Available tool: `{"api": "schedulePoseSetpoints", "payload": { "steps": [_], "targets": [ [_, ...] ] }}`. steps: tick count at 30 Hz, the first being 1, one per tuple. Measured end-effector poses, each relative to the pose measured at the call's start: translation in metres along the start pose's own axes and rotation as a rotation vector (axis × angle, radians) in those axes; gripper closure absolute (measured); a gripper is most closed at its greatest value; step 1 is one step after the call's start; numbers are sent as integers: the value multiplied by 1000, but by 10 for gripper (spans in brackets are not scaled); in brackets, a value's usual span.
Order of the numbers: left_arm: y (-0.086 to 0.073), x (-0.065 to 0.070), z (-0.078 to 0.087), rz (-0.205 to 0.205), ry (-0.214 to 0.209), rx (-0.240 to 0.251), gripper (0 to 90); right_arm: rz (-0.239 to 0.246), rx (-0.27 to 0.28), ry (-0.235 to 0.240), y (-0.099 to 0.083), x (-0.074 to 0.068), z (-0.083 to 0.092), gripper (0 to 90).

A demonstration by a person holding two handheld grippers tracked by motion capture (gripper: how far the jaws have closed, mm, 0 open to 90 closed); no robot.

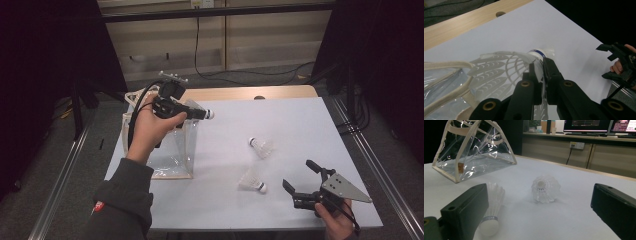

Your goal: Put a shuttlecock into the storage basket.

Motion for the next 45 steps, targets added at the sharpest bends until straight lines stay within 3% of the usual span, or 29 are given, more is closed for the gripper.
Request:
{"api": "schedulePoseSetpoints", "payload": {
  "steps": [45],
  "targets": [
    [11,-28,-2,43,65,10,865,0,2,3,0,1,0,13]
  ]
}}
Point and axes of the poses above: each handheld gripper's, and its own axes: z roughly backward along the jaws, y roughly out of its top, x roughly to its right, the point moved 3 cm from there along -z, roughly forward along the jaws, and after that the axes turned 15 degrees about x, right-handed, at the moved point
